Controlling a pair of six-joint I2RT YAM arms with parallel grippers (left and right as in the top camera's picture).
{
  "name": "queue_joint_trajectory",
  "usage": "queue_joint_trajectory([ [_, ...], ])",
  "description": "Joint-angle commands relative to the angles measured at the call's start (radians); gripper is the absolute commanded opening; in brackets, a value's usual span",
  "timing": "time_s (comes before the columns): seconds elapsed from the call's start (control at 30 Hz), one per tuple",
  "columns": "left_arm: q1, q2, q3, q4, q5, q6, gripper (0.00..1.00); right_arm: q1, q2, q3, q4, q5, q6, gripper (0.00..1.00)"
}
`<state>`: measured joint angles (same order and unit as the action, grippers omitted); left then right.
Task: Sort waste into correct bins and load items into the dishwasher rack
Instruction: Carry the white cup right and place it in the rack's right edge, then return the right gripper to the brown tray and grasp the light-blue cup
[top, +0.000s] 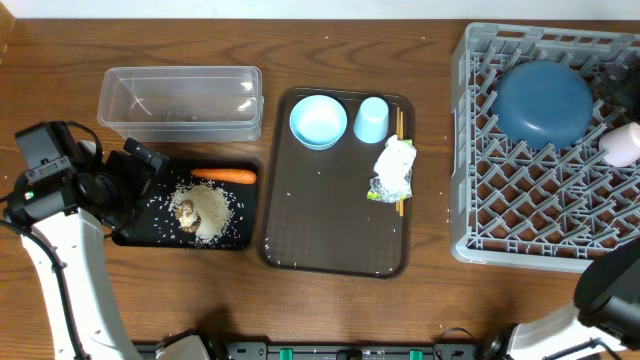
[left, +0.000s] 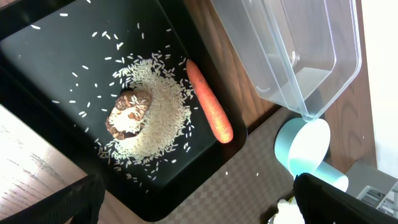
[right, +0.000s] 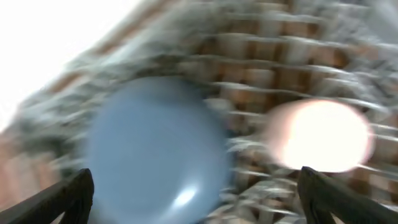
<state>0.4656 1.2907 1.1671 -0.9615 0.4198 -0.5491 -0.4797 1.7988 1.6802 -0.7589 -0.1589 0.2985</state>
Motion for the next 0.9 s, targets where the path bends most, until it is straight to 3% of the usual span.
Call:
queue_joint_trajectory([
  [0.0,0.005,0.0,0.01,-0.002,0.006,0.013,0.98,0.132,-0.088,0.007,0.008,-0.19,-0.057,0.96],
  [0.2,0.005,0.0,0.01,-0.002,0.006,0.013,0.98,0.409,-0.066,0.006,0.006,-0.129,-0.177,0.99],
  [0.47,0.005,0.0,0.01,-0.002,0.006,0.013,0.98,0.706,0.06,0.006,0.039,0.048,-0.228,0.99],
  [0.6,0.005,0.0,0.01,-0.002,0.006,0.013,0.98,0.805,0.148,0.006,0.076,0.187,-0.183,0.99],
  [0.87,0.005,0.0,0.01,-0.002,0.006,0.014,0.98,0.869,0.259,0.006,0.128,0.196,-0.165,0.99],
])
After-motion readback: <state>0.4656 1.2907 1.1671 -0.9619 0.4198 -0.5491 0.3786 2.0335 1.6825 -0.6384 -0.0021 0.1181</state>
